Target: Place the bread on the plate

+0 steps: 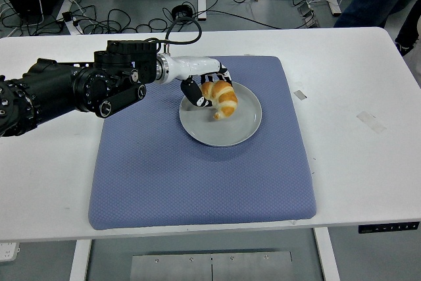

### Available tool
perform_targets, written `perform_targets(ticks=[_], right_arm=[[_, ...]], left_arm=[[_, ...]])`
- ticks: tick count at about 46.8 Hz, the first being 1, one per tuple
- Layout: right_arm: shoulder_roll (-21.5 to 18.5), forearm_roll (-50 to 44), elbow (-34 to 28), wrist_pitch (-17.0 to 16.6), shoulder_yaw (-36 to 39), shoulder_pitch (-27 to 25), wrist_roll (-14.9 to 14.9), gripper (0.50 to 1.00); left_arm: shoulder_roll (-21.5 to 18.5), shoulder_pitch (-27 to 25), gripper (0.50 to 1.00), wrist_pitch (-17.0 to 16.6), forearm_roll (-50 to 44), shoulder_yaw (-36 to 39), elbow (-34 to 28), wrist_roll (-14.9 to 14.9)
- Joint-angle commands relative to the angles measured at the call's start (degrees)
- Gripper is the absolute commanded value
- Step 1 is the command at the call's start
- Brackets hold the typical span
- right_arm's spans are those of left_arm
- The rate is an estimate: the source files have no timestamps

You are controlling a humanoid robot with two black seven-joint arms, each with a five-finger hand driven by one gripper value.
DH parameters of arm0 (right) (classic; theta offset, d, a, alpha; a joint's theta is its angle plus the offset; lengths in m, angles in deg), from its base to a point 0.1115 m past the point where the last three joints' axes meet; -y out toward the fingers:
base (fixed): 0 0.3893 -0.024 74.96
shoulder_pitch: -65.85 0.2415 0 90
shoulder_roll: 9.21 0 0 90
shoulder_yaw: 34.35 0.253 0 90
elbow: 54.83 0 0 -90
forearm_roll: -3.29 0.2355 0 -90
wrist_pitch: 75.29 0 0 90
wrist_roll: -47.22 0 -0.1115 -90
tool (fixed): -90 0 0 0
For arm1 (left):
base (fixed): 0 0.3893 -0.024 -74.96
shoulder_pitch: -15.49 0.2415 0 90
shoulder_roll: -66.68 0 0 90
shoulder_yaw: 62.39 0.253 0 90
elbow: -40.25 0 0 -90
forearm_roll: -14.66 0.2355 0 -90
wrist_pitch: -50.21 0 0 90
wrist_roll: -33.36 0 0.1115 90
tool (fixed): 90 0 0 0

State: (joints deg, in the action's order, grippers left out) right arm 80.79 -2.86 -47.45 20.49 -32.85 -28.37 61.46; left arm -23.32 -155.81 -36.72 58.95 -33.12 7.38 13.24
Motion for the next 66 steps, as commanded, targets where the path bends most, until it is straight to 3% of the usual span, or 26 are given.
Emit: perform_targets(ticks=[1, 25, 28, 32, 36, 38, 51, 66], right_arm=[[0.0, 0.0, 0.0, 0.0, 0.0, 0.0, 0.0, 1.0], [0.0, 0.0, 0.0, -0.1, 0.0, 0.0, 0.0, 1.0], [0.0, 0.0, 0.0, -0.1, 0.0, 0.0, 0.0, 1.0], [0.0, 0.0, 0.0, -0.1, 0.0, 0.0, 0.0, 1.0], [0.0, 0.0, 0.0, 0.0, 0.0, 0.0, 0.0, 1.0], [0.0, 0.0, 0.0, 0.0, 0.0, 0.0, 0.0, 1.0], [0.0, 0.0, 0.0, -0.1, 0.0, 0.0, 0.0, 1.0], [0.0, 0.0, 0.0, -0.1, 0.0, 0.0, 0.0, 1.0]], left_arm=[[0.0, 0.1, 0.571, 0.0, 0.0, 0.0, 0.0, -0.1], [0.0, 0.9, 0.593, 0.0, 1.7, -0.1, 0.0, -0.1], [0.0, 0.9, 0.649, 0.0, 1.7, -0.1, 0.0, -0.1], [0.0, 0.9, 0.811, 0.1, 1.7, -0.1, 0.0, -0.2], [0.0, 1.0, 0.928, 0.4, 1.4, -0.3, 0.0, -0.2], [0.0, 0.9, 0.961, 0.5, 1.2, -0.4, 0.0, -0.2], [0.0, 0.7, 0.974, 1.7, 0.5, -0.9, 0.0, -0.2], [0.0, -1.5, 0.974, 1.8, -1.1, -7.8, 0.5, -0.2]])
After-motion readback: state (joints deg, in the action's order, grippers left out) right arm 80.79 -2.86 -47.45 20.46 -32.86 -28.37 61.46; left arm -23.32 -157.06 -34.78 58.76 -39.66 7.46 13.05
